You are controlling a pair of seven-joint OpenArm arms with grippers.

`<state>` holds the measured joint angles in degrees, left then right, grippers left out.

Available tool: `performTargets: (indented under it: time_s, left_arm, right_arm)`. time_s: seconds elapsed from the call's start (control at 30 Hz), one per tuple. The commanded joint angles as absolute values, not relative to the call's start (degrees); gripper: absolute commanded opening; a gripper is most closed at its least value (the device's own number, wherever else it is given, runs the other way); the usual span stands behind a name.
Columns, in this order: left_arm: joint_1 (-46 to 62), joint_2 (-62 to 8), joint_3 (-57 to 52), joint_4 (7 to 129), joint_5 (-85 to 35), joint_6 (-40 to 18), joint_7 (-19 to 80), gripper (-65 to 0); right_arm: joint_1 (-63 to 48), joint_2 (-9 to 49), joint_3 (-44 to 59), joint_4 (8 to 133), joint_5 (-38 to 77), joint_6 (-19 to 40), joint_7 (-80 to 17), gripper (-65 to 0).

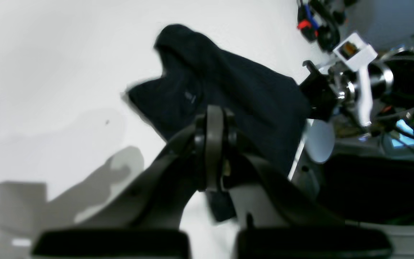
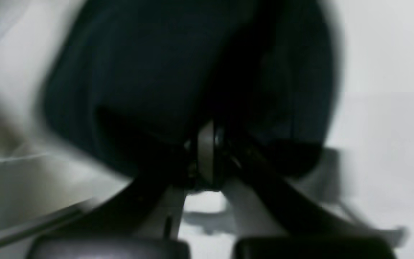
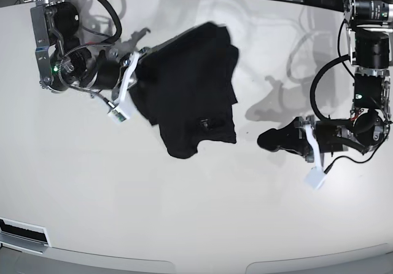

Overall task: Layout the t-shirt on the table in an organized manner, then fold the t-shirt properly
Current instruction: 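Open both grippers and withdraw them from the folded shirt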

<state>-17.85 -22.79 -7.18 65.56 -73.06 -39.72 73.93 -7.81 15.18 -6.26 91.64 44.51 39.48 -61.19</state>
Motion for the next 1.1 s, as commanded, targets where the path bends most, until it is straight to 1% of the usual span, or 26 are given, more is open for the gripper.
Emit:
performTargets:
  time_s: [0.0, 0.07, 0.13, 0.23, 0.33, 0.4, 0.47, 0.6, 0.73, 0.83, 0.97, 1.07]
  left_arm:
    - [-18.52, -24.14, -7.53, 66.54, -74.56, -40.00, 73.36, -65.0]
    - [-17.45, -25.36, -7.53, 66.54, -75.26, -40.00, 73.41, -65.0]
    - [-16.47, -26.87, -7.53, 66.54, -76.36, -40.00, 73.38, -65.0]
    - [-15.88, -28.64, -7.53, 66.54, -77.87, -40.00, 73.47, -65.0]
    - [-15.88, -29.74, -7.53, 66.54, -80.84, -40.00, 74.22, -65.0]
    - [-15.86, -30.39, -7.55, 66.57, -84.27, -40.00, 75.94, -65.0]
    - [-15.75, -30.81, -7.55, 66.57, -85.00, -40.00, 79.37, -65.0]
    - [-13.10, -30.57, -7.57, 69.36, -85.00, -40.00, 79.79, -65.0]
    - [-6.74, -30.52, -7.62, 77.69, -85.00, -40.00, 79.83, -65.0]
    - [-0.27, -30.70, -7.92, 86.43, -85.00, -40.00, 79.79, -65.0]
    - [8.43, -30.65, -10.28, 97.36, -85.00, -40.00, 79.77, -65.0]
    - [14.74, -30.65, -14.37, 104.42, -85.00, -40.00, 79.79, -65.0]
  right_arm:
    - [-7.35, 15.57, -6.00, 92.64, 47.99, 40.00, -62.92, -65.0]
    - [-8.56, 15.57, -6.00, 93.38, 52.36, 40.00, -66.61, -65.0]
    - [-10.79, 15.57, -6.00, 94.98, 54.17, 40.00, -67.13, -65.0]
    - [-13.21, 15.57, -5.96, 97.58, 53.74, 40.00, -67.11, -65.0]
    - [-13.32, 15.57, -4.51, 100.62, 53.71, 40.00, -66.83, -65.0]
    - [-13.34, 15.57, -2.26, 104.12, 54.76, 40.00, -66.70, -65.0]
    - [-13.54, 15.57, 0.89, 108.33, 57.43, 40.00, -66.78, -65.0]
    - [-15.35, 15.55, 7.49, 114.04, 66.17, 40.00, -67.68, -65.0]
    - [-18.28, 15.35, 12.75, 114.50, 73.93, 40.00, -73.80, -65.0]
    - [-21.41, 15.22, 16.67, 114.50, 84.03, 40.00, -80.00, -65.0]
    - [-25.96, 15.22, 21.85, 114.61, 85.00, 40.00, -80.00, -65.0]
    - [-29.87, 15.22, 26.33, 115.24, 85.00, 40.00, -80.00, -65.0]
